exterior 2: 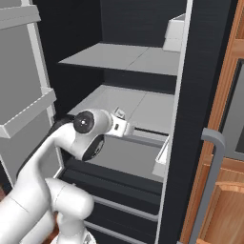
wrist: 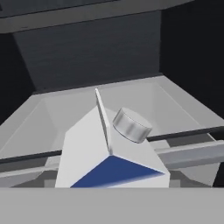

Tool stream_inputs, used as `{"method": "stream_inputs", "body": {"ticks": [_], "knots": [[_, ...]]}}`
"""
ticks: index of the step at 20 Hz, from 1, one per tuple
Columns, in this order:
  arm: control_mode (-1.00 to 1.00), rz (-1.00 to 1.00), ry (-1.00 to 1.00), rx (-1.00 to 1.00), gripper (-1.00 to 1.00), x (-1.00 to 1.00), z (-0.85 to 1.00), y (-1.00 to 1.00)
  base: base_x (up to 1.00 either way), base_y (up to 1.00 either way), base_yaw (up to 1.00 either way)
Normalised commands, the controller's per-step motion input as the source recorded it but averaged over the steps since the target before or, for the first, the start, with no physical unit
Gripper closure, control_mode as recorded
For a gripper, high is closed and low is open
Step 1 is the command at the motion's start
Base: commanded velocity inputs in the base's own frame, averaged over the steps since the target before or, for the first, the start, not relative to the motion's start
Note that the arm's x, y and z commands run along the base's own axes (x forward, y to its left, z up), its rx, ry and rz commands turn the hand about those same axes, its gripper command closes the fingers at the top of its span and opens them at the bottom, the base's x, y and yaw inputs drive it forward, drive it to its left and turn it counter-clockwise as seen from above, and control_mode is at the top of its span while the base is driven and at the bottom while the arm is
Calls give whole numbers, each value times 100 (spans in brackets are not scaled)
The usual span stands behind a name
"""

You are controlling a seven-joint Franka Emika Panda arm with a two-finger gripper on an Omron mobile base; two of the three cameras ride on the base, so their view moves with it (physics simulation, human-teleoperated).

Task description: Take a sugar cube from the saucer and place it inside the coffee. Then, grab milk from the fridge and place it next to the coffee on the counter to sweeten the coffee.

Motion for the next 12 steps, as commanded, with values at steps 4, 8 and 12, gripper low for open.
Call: {"method": "stream_inputs", "body": {"ticks": [4,8,12], "knots": [[-100,0,0,2,100,-100,45,3,0,0,0],[100,0,0,0,100,-25,10,1,-75,5,0],[100,0,0,0,100,0,0,0,-100,39,17]]}}
